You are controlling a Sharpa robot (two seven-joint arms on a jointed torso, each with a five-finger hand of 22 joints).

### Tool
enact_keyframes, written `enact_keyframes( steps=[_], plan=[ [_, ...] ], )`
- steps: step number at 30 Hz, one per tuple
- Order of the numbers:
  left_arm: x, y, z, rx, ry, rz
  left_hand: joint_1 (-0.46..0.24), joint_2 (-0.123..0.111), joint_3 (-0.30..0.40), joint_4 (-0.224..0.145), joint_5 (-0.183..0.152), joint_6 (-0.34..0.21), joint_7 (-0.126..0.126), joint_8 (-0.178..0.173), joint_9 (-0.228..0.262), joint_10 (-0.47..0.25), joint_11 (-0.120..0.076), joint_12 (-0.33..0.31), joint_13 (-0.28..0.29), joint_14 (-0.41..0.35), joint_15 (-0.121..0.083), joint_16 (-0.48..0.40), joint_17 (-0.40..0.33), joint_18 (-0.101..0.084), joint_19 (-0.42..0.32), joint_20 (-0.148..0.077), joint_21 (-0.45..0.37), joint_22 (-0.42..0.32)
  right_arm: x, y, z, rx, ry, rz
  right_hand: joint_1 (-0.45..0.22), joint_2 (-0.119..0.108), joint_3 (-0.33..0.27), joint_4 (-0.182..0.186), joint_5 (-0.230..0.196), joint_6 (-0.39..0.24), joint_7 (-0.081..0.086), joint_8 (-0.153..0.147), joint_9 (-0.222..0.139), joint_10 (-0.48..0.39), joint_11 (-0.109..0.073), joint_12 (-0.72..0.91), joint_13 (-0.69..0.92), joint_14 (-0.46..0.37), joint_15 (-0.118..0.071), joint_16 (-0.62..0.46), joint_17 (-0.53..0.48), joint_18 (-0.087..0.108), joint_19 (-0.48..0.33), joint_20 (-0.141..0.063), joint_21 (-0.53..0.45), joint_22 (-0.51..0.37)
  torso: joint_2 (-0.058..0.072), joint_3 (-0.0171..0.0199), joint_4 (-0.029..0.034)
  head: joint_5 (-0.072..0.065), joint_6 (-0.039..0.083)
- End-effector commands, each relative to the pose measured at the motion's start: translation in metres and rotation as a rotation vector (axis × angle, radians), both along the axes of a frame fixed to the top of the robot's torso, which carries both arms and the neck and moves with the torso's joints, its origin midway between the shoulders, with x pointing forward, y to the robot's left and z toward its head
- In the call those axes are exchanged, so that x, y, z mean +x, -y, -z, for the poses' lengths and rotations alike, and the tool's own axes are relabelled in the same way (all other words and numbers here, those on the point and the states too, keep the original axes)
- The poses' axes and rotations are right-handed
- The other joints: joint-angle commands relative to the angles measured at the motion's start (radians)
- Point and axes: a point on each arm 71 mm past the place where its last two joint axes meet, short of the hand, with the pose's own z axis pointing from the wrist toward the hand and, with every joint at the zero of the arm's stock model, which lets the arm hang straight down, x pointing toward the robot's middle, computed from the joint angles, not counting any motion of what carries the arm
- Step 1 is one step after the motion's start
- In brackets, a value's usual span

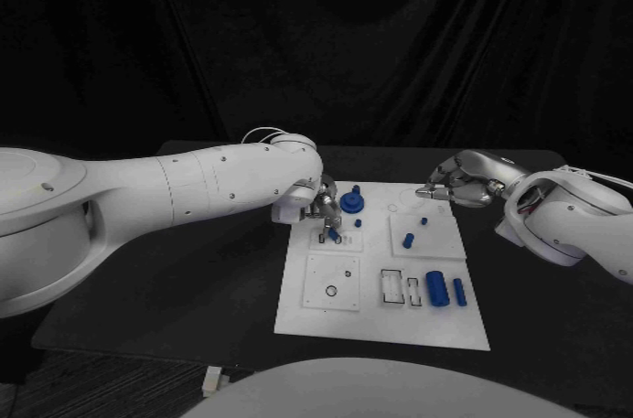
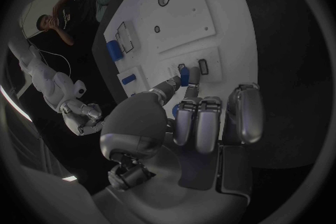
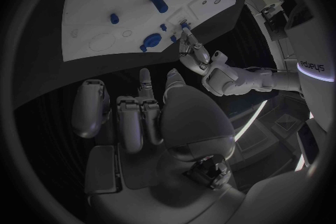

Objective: Assemble the parts on the task board

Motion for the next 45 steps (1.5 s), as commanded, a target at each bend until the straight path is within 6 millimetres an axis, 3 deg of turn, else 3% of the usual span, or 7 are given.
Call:
enact_keyframes(
  steps=[1,14,45],
  plan=[
    [-0.0008,0.0017,0.0013,-0.011,-0.004,0.005,-0.012,-0.001,0.055,-0.047,-0.019,-0.004,-0.004,-0.005,0.001,0.106,-0.005,0.004,0.261,0.106,-0.007,0.003,0.263,0.019,-0.011,0.000,-0.011,0.071,-0.0004,0.0009,0.0019,-0.010,-0.013,0.012,0.010,0.002,-0.005,0.000,0.005,0.003,0.004,-0.006,0.001,0.104,0.002,0.004,0.263,0.103,0.004,0.003,0.263,0.016,-0.007,0.003,-0.003,0.167,0.000,0.0002,0.0002,0.000,0.000],
    [-0.0014,0.0018,0.0031,-0.009,-0.010,0.007,-0.058,-0.015,-0.009,0.039,-0.075,-0.006,-0.001,-0.031,-0.012,0.106,-0.002,0.004,0.261,0.106,-0.004,0.003,0.263,0.020,-0.009,0.002,-0.024,0.070,-0.0006,0.0010,0.0025,-0.012,-0.017,0.012,0.011,0.002,-0.005,0.000,0.006,0.003,0.004,-0.007,0.001,0.104,0.002,0.004,0.263,0.103,0.004,0.003,0.263,0.016,-0.007,0.003,-0.004,0.167,0.000,0.0004,0.0005,0.000,0.000],
    [-0.0046,0.0002,0.0049,-0.006,-0.025,0.018,-0.029,-0.019,-0.012,0.029,-0.061,0.009,-0.008,-0.031,-0.013,0.106,-0.007,0.004,0.261,0.106,-0.008,0.003,0.263,0.022,-0.012,0.000,-0.033,0.067,-0.0004,0.0015,0.0045,-0.023,-0.034,0.016,0.021,0.002,-0.006,-0.001,0.010,0.003,0.004,-0.009,0.001,0.104,0.002,0.004,0.263,0.103,0.004,0.003,0.263,0.019,-0.014,0.003,-0.017,0.163,0.000,0.0003,0.0003,0.008,0.000]
  ],
)
